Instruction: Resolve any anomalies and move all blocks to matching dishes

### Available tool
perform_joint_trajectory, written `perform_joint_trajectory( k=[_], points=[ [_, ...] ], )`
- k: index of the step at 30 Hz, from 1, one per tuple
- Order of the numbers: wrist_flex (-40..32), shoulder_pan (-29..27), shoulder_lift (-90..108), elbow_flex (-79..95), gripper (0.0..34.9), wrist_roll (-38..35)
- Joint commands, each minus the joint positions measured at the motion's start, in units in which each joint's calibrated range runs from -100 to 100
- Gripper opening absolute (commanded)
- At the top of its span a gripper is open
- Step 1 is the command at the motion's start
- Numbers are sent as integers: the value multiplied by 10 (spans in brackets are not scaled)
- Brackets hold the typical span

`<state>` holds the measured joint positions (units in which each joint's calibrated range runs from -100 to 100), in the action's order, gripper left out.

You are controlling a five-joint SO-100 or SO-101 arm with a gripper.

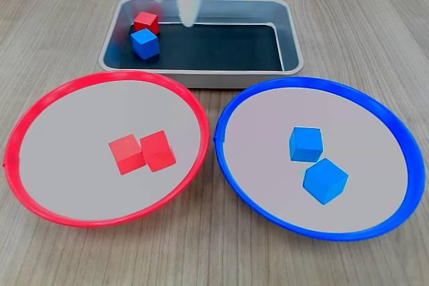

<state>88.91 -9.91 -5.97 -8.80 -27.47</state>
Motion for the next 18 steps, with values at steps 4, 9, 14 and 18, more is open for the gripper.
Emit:
perform_joint_trajectory(
  k=[4, 9, 14, 18],
  points=[
    [-112, -119, 123, 261, 208, -97],
    [-197, -151, 141, 392, 208, -128],
    [-239, -151, 135, 435, 212, -133],
    [-265, -144, 128, 455, 203, -136]
  ],
)
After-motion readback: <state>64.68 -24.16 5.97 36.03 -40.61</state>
